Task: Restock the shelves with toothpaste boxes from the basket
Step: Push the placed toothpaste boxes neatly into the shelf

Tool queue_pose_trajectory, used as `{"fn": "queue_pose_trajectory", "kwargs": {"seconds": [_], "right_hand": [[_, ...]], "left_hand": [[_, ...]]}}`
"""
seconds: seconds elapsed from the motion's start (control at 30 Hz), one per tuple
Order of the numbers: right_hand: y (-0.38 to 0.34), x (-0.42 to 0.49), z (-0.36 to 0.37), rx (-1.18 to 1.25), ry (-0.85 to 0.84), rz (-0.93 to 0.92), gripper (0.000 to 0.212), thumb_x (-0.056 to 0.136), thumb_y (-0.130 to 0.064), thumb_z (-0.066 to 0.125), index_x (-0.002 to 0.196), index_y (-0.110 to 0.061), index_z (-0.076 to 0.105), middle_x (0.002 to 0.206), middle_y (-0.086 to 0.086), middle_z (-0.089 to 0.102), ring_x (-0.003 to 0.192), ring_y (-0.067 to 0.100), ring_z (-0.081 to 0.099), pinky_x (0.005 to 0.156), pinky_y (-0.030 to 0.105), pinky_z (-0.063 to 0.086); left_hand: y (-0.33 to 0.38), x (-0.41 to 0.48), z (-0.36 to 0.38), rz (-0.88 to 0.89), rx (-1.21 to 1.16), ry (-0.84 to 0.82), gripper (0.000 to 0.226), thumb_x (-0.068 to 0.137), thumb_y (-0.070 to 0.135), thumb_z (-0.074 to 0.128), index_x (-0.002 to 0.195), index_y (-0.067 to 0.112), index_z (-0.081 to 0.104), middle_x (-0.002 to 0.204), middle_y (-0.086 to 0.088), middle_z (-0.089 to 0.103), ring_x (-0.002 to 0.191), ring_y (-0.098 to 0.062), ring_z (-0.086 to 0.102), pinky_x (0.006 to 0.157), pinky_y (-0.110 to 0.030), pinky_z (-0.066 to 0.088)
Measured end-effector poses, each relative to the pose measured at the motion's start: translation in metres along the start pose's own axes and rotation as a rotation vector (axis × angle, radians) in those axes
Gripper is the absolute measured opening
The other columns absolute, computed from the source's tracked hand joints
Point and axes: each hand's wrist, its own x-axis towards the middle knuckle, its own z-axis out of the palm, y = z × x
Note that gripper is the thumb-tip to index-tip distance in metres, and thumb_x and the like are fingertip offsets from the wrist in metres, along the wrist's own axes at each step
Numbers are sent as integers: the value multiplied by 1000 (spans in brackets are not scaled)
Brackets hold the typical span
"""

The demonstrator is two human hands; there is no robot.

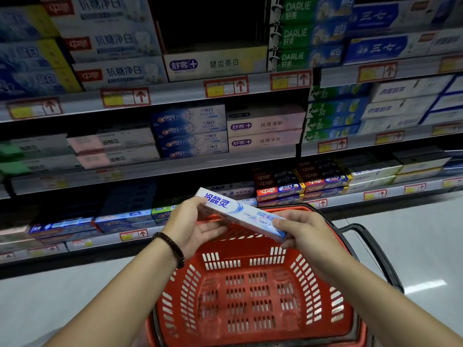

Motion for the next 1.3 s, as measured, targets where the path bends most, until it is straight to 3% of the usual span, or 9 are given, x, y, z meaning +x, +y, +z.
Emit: {"fn": "queue_pose_trajectory", "kwargs": {"seconds": [0.2,0.3,0.4,0.47,0.57,0.77,0.93,1.13,1.3], "right_hand": [[-5,6,3,141,76,17,23,100,-25,72,80,-23,85,88,10,81,74,22,69,71,39,57],[-7,9,2,161,86,33,27,100,-35,72,86,-16,85,84,10,80,70,20,65,73,38,56],[-7,12,2,182,106,36,28,101,-37,70,96,-11,81,66,-1,72,63,13,64,71,36,54],[-7,14,3,208,116,17,23,100,-34,72,102,-12,77,74,0,77,67,16,71,72,37,55],[-3,19,2,205,200,9,27,93,-35,80,109,-16,69,97,14,81,88,33,79,78,44,61],[-10,17,9,182,372,-96,30,94,-33,80,97,-9,63,95,13,74,77,22,76,65,32,61],[-5,20,13,105,422,-125,33,97,-39,76,88,-9,65,92,8,78,83,21,80,68,37,66],[-4,33,10,14,562,-156,29,98,-52,70,85,-26,73,81,-6,78,77,18,79,80,52,65],[-6,44,12,47,558,-138,18,101,-40,69,87,-31,75,79,-15,77,80,18,79,84,51,64]], "left_hand": [[1,-3,-1,16,-22,-8,27,106,22,56,127,5,57,113,-26,72,92,-45,76,84,-52,61],[1,-4,1,20,-31,1,30,105,23,59,133,14,52,115,-26,71,90,-45,76,82,-51,62],[1,-6,3,26,-42,9,30,106,23,59,134,24,49,115,-25,69,87,-45,77,81,-51,62],[2,-8,4,26,-57,21,28,106,24,59,132,27,49,117,-26,68,86,-46,77,82,-51,62],[3,-8,5,42,-65,28,27,105,24,61,129,24,49,119,-26,67,85,-46,77,84,-52,62],[1,-13,9,73,-71,59,29,104,24,63,127,17,48,116,-24,64,85,-44,77,79,-51,65],[-4,-7,5,219,115,150,26,105,30,61,120,8,56,109,-16,73,81,-32,79,78,-46,66],[-5,8,0,398,442,274,25,102,43,61,90,24,72,90,3,77,83,-19,76,78,-49,65],[0,14,2,438,514,322,31,102,44,60,82,27,76,81,9,78,83,-20,75,81,-48,64]]}}
